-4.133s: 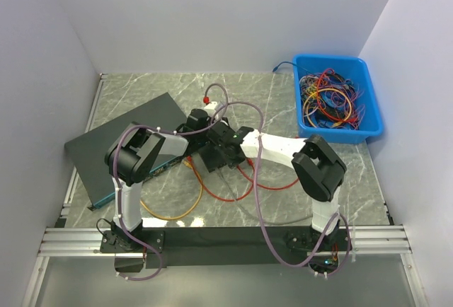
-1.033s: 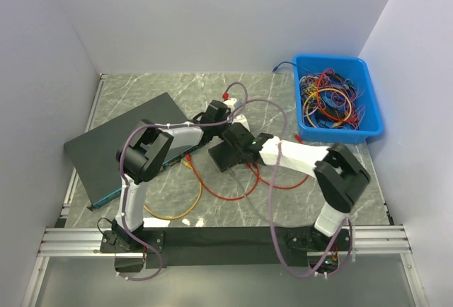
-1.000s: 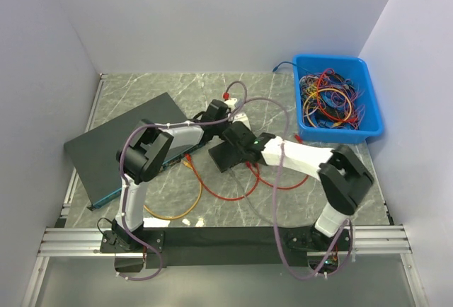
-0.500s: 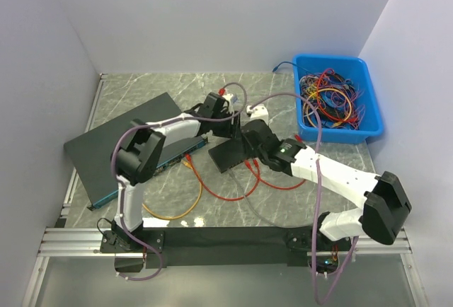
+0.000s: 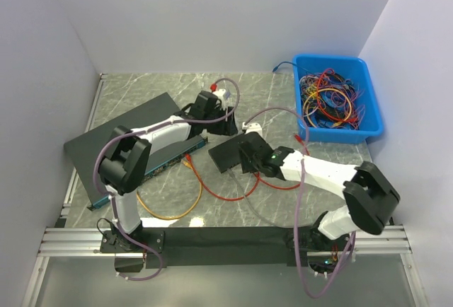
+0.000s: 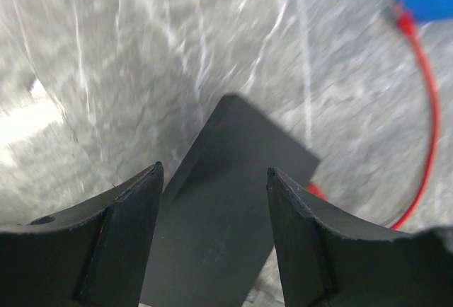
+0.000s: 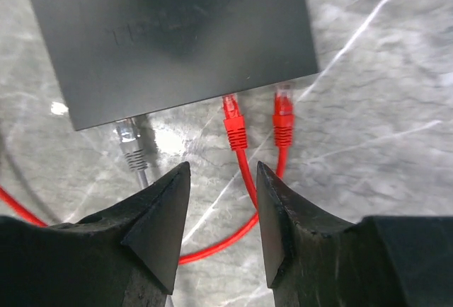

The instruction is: Insert the plug into the switch port

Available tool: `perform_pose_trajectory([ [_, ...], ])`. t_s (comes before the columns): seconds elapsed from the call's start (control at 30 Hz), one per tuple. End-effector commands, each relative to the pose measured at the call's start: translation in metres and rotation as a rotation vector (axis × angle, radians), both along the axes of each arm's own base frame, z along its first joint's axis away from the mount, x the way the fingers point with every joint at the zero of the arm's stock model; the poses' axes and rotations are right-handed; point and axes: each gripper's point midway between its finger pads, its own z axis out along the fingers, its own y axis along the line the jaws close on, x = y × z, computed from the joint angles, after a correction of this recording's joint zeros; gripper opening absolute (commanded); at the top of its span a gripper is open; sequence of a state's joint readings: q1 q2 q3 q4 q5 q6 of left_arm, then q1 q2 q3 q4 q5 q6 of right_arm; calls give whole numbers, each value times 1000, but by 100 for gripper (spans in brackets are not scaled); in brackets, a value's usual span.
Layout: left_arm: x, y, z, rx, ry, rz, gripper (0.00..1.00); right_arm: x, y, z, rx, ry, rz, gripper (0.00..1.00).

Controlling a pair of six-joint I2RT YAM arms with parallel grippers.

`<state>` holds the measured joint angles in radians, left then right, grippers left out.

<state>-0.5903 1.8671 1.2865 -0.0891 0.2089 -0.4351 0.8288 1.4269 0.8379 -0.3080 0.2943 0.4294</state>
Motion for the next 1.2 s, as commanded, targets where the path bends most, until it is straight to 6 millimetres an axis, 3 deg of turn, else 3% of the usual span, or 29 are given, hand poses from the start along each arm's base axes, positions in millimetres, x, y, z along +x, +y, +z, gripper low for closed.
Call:
perform_pose_trajectory([
  [0.0,-2,-4,-12,-24,15,-18,66,5,16,-6,33,9,21,49],
  [0.23,-4,-8,-30,-25,46,-39,65,9,10,-28,-34,47,1,49],
  [0.4,-6,-12,-37,-33,68,-55,64,15,8,-31,-43,60,-8,47],
  [0.57,-8,-17,-39,-65,71,-75,64,18,5,-39,-62,84,-23,32],
  [0.8,-15,-18,-49,-71,93,-94,64,22,0,-42,-69,102,-42,20],
  [0.97,-22,-20,-57,-85,116,-114,63,26,2,-36,-60,81,-42,7],
  [1.17,-37,-27,-71,-92,147,-171,62,35,12,-21,-34,51,-11,1],
])
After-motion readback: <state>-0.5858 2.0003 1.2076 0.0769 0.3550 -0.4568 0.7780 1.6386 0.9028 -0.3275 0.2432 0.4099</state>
